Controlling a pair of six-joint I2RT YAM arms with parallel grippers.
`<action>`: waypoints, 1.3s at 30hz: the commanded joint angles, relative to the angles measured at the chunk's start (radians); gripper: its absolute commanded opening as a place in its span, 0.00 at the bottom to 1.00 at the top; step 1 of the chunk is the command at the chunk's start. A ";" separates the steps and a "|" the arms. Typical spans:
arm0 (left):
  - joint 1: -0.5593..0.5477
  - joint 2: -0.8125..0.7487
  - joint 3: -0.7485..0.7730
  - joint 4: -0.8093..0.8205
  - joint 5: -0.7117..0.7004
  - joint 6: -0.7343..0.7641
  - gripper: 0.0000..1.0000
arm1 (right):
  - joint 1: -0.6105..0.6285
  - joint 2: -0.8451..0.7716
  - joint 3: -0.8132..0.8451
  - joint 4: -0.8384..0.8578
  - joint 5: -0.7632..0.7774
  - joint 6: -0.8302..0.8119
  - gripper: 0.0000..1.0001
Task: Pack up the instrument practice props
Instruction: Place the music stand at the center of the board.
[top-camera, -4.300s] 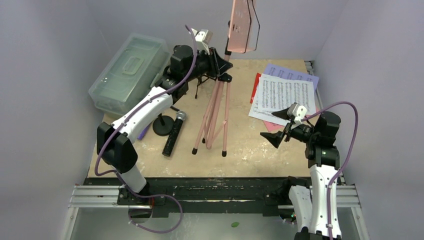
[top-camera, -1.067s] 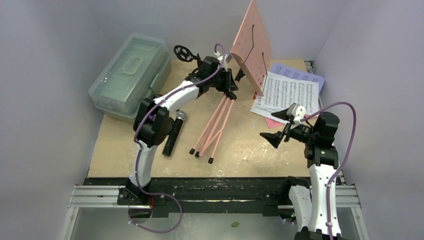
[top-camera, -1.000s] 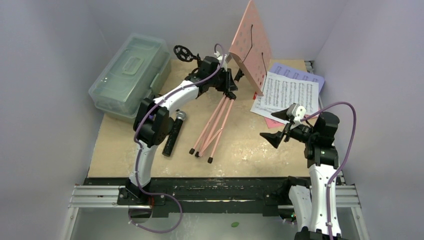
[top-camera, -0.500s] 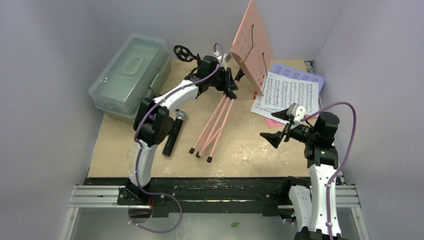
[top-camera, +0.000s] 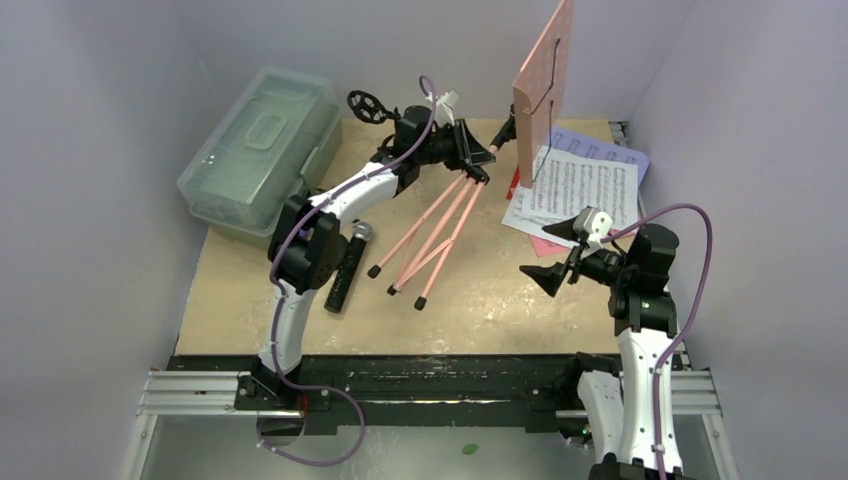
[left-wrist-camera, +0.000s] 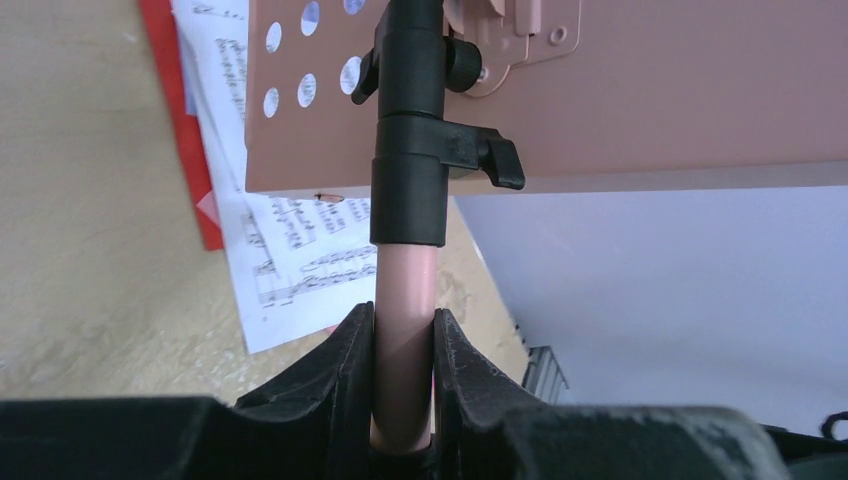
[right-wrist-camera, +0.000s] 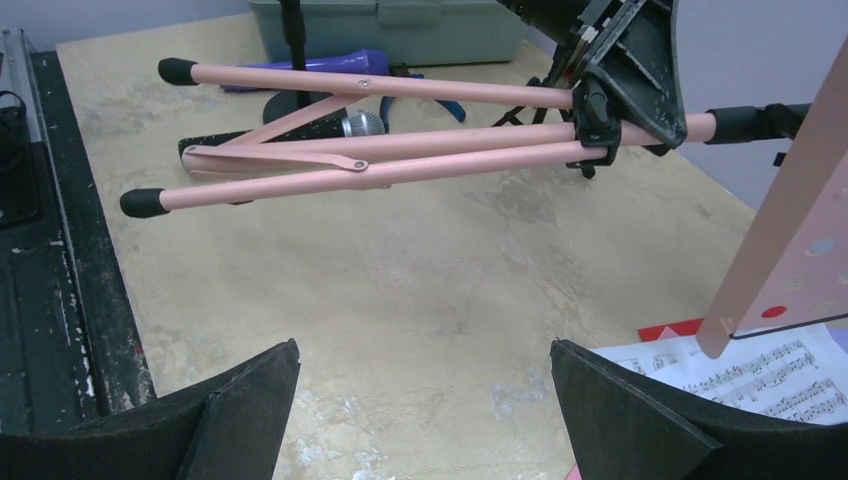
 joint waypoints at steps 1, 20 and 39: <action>-0.001 -0.089 0.047 0.521 0.089 -0.185 0.00 | -0.005 -0.004 -0.007 0.027 -0.015 0.005 0.99; -0.071 0.010 0.040 0.657 0.119 -0.348 0.00 | -0.005 -0.008 -0.008 0.025 -0.017 0.000 0.99; -0.053 0.084 -0.007 0.426 0.118 -0.152 0.00 | -0.004 -0.008 -0.007 0.023 -0.018 -0.004 0.99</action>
